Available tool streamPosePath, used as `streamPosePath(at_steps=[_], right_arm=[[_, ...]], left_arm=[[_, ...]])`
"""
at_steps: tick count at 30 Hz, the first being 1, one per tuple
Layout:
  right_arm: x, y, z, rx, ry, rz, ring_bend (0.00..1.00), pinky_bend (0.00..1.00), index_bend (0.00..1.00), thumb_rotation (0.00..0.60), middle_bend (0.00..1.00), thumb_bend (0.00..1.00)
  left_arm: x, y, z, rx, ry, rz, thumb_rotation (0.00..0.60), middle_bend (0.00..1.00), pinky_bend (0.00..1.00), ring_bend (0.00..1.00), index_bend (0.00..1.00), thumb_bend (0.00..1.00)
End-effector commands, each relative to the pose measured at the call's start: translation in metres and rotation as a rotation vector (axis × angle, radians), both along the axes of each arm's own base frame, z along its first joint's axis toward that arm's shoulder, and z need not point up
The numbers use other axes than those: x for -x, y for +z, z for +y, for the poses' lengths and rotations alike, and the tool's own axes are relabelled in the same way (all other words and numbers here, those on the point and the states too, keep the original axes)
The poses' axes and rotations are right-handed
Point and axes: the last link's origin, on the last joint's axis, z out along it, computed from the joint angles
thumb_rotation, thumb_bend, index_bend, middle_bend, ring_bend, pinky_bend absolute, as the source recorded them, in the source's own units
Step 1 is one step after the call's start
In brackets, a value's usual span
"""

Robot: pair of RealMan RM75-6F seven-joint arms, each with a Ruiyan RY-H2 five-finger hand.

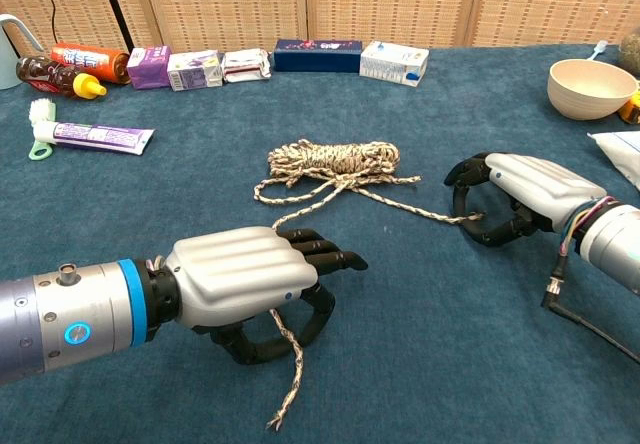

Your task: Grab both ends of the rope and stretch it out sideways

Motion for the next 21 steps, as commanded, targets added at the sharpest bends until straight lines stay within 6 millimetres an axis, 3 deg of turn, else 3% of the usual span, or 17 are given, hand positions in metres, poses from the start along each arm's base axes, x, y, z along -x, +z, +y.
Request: streamPosePath(at_steps=[1, 21], right_arm=[[-0.0001, -0.0003, 0.0, -0.001, -0.001, -0.002, 0.1, 0.0, 0.57, 0.6, 0.22, 0.52], [-0.001, -0.0016, 0.0004, -0.005, -0.003, -0.008, 0.11, 0.0, 0.58, 0.6, 0.23, 0.52]], left_arm=[[0.0005, 0.0001, -0.0001, 0.0, 0.002, 0.001, 0.6, 0.04, 0.0, 0.01, 0.52, 0.43], [0.0038, 0.0023, 0.001, 0.004, 0.032, -0.008, 0.6, 0.09, 0.0, 0.03, 0.59, 0.49]])
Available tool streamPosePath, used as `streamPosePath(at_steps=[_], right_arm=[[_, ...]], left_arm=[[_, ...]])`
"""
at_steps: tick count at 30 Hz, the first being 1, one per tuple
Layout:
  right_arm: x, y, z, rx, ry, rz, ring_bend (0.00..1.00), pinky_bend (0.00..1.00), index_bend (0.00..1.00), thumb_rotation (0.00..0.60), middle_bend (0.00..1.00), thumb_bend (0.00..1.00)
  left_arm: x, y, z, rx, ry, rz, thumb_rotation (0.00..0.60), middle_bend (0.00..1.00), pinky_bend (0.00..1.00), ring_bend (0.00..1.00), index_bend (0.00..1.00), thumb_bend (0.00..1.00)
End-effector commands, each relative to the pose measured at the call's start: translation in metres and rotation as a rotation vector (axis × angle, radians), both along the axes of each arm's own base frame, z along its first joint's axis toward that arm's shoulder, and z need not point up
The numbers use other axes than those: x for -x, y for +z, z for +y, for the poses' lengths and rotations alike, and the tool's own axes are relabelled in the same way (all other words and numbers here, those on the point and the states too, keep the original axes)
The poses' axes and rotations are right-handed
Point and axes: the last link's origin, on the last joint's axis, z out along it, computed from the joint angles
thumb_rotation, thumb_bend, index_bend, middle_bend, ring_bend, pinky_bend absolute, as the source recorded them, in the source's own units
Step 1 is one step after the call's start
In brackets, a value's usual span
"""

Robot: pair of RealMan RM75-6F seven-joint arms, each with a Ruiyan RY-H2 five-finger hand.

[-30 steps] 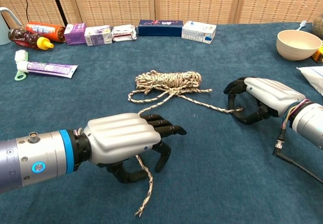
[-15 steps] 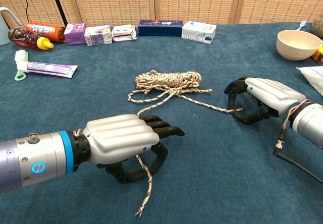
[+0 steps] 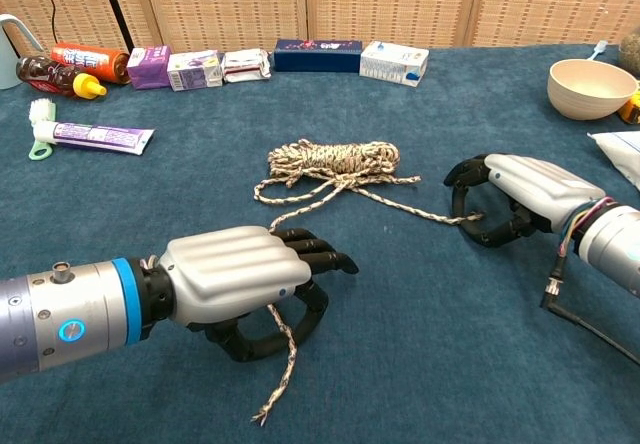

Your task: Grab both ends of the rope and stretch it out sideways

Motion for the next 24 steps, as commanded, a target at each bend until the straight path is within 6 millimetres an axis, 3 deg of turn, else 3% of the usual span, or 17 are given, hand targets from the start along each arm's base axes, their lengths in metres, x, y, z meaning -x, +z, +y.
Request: streamPosePath(at_steps=[1, 24], right_arm=[[0.0, 0.0, 0.0, -0.001, 0.0, -0.001, 0.11, 0.0, 0.58, 0.6, 0.23, 0.52], [-0.012, 0.001, 0.0, 0.013, 0.026, -0.035, 0.16, 0.0, 0.64, 0.6, 0.28, 0.55]], left_arm=[[0.001, 0.001, 0.0, -0.004, -0.001, -0.002, 0.6, 0.09, 0.0, 0.03, 0.59, 0.49], [0.024, 0.03, 0.01, -0.07, 0.06, -0.027, 0.6, 0.1, 0.0, 0.03, 0.63, 0.49]])
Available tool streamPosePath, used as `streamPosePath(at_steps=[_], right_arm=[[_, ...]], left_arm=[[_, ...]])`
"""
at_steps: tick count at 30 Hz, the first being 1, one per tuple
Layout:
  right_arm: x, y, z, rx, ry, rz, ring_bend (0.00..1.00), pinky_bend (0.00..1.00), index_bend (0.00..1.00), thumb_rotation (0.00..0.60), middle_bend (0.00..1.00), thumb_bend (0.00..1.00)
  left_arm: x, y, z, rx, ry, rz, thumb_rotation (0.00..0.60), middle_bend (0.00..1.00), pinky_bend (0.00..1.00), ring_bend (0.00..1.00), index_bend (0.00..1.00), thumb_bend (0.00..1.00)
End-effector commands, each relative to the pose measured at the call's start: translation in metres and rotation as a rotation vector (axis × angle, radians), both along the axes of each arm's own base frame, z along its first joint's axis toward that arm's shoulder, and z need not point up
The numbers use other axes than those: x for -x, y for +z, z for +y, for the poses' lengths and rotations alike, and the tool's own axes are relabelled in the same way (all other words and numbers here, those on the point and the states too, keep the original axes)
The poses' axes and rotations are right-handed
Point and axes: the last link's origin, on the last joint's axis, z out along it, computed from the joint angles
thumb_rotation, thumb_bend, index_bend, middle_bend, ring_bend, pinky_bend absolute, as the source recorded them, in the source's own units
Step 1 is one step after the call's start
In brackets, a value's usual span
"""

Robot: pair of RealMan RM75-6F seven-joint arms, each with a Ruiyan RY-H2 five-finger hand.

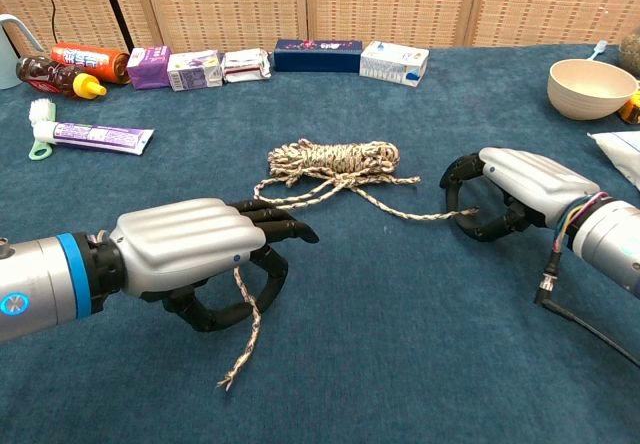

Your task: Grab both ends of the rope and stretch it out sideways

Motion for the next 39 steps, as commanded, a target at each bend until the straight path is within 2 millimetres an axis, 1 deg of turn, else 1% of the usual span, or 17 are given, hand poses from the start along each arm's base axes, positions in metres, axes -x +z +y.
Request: streamPosePath(at_steps=[1, 6, 14, 15, 19, 24, 28, 29, 39], right_arm=[[-0.001, 0.001, 0.0, 0.003, 0.003, -0.004, 0.16, 0.0, 0.64, 0.6, 0.28, 0.55], [-0.003, 0.004, -0.001, 0.014, 0.009, -0.008, 0.16, 0.0, 0.64, 0.6, 0.28, 0.55], [-0.002, 0.014, -0.002, 0.04, 0.012, -0.011, 0.16, 0.0, 0.64, 0.6, 0.29, 0.55], [-0.001, 0.017, -0.003, 0.05, 0.011, -0.011, 0.16, 0.0, 0.64, 0.6, 0.29, 0.55], [0.001, 0.022, -0.004, 0.062, 0.008, -0.011, 0.17, 0.0, 0.64, 0.6, 0.29, 0.55], [0.008, 0.034, -0.008, 0.091, -0.002, 0.0, 0.17, 0.0, 0.64, 0.6, 0.29, 0.55], [0.012, 0.039, -0.011, 0.105, -0.012, 0.005, 0.17, 0.0, 0.64, 0.6, 0.29, 0.55], [0.015, 0.042, -0.013, 0.114, -0.019, 0.008, 0.17, 0.0, 0.64, 0.6, 0.29, 0.55], [0.027, 0.053, -0.016, 0.139, -0.046, 0.02, 0.17, 0.0, 0.64, 0.6, 0.29, 0.55]], left_arm=[[0.002, 0.003, 0.001, -0.005, 0.005, -0.003, 0.6, 0.1, 0.0, 0.03, 0.63, 0.49], [0.006, 0.009, 0.002, -0.018, 0.018, -0.015, 0.6, 0.1, 0.0, 0.03, 0.64, 0.49], [0.019, 0.028, 0.005, -0.05, 0.046, -0.034, 0.6, 0.11, 0.0, 0.03, 0.64, 0.49], [0.027, 0.035, 0.005, -0.065, 0.06, -0.035, 0.6, 0.11, 0.0, 0.03, 0.64, 0.49], [0.039, 0.048, 0.007, -0.087, 0.08, -0.035, 0.6, 0.12, 0.0, 0.04, 0.65, 0.49], [0.065, 0.075, 0.011, -0.15, 0.136, -0.034, 0.6, 0.12, 0.0, 0.04, 0.65, 0.49], [0.077, 0.089, 0.014, -0.183, 0.169, -0.039, 0.6, 0.12, 0.0, 0.04, 0.65, 0.49], [0.084, 0.095, 0.015, -0.203, 0.194, -0.041, 0.6, 0.12, 0.0, 0.04, 0.65, 0.49], [0.112, 0.118, 0.021, -0.279, 0.296, -0.055, 0.6, 0.12, 0.0, 0.04, 0.65, 0.49]])
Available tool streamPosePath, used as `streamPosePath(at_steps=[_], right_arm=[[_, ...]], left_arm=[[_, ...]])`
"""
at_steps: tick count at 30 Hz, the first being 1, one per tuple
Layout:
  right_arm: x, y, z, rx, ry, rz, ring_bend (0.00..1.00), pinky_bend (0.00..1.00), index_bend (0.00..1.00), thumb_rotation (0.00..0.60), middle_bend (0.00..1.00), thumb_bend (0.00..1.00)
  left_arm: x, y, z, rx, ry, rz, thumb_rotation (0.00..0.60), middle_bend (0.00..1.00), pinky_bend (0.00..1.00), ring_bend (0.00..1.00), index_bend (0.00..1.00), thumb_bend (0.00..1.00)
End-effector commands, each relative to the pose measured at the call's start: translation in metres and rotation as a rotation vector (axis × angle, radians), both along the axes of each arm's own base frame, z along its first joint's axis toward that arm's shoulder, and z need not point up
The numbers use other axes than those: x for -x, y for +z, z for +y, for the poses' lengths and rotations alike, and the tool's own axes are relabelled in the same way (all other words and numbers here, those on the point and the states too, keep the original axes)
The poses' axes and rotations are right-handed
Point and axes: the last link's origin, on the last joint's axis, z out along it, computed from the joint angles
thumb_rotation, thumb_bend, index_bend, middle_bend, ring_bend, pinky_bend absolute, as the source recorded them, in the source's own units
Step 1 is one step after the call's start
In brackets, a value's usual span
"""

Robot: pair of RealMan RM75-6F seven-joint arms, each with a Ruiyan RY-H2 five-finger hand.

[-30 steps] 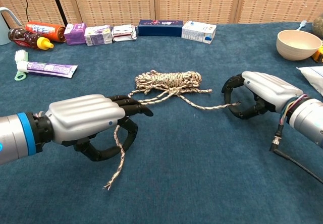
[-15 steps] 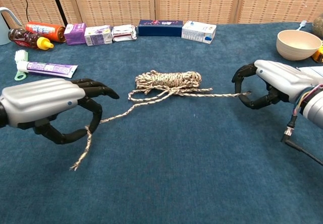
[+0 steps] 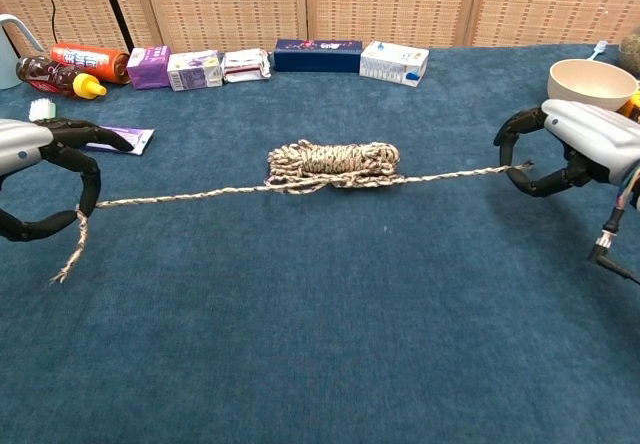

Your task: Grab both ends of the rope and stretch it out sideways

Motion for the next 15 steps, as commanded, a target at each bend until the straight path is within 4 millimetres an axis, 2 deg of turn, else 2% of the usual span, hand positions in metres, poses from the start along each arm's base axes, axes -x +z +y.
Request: streamPosePath(at_steps=[1, 15], right_arm=[[0.002, 0.002, 0.0, 0.005, -0.005, 0.002, 0.17, 0.0, 0.64, 0.6, 0.29, 0.55], [0.022, 0.021, -0.004, 0.06, -0.055, 0.023, 0.17, 0.0, 0.64, 0.6, 0.29, 0.55]], left_arm=[[0.006, 0.005, 0.002, -0.018, 0.024, -0.001, 0.6, 0.12, 0.0, 0.04, 0.65, 0.49], [0.04, 0.032, 0.011, -0.114, 0.148, 0.001, 0.6, 0.12, 0.0, 0.04, 0.65, 0.49]])
